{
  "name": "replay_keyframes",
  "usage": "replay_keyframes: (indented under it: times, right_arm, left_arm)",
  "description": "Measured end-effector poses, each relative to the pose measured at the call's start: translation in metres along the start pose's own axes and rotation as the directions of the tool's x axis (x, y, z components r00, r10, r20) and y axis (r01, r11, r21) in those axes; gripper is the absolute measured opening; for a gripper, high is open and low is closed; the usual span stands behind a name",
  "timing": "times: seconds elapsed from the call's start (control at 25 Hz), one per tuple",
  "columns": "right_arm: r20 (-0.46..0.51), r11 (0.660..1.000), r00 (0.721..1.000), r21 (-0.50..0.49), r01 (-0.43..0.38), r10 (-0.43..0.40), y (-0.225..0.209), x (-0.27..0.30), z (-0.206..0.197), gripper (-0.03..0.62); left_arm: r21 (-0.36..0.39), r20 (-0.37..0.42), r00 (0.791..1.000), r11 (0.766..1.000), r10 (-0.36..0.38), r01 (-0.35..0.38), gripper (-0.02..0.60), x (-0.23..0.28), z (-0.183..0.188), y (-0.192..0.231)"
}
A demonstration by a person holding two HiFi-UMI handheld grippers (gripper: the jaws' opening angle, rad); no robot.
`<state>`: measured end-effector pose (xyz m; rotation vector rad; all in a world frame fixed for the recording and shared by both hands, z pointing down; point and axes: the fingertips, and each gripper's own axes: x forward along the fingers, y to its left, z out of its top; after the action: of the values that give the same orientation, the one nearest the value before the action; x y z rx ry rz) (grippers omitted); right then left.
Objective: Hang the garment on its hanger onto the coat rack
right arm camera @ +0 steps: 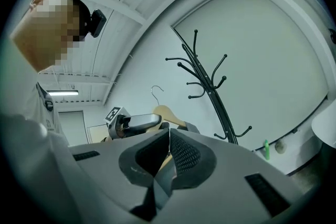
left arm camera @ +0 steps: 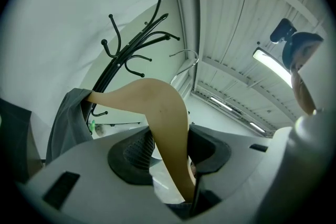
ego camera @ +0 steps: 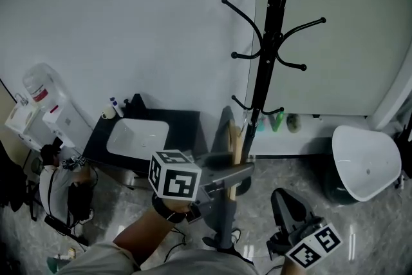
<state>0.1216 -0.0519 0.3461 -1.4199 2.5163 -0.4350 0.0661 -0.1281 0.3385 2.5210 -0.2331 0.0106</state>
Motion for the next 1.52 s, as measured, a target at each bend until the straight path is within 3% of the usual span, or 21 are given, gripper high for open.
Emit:
replay_keyframes:
  times: [0.32,0.52,1.04,1.52]
  right_arm:
    - [-0.029,0.998,0.997,0.015,-0.066,0.067,-0.074,0.043,0.029,0.017]
    - [-0.035,0.996,0.996,0.019,-0.087,0.088,-0.095,0.067,0.039,0.017]
    - [0.012,0.999,0.999,-0.030,0.038,-0.038,-0.143,0.132,0.068,0.017]
    - [-0.013,0.994,0.994,-0.009,0.105,-0.106,-0.169,0.165,0.058,0.017]
  left_arm:
    - [-0.004,0.052,0.995,0.996,0.084,-0.084,0.173,0.041,0.049,0.061]
    - [-0.005,0.046,0.993,0.995,0.105,-0.105,0.173,0.059,0.073,0.093]
    - [-0.011,0.007,1.000,1.000,0.014,-0.014,0.173,0.104,0.135,0.181]
    - [-0.095,-0.030,0.999,0.995,-0.014,0.011,0.173,0.125,0.131,0.240]
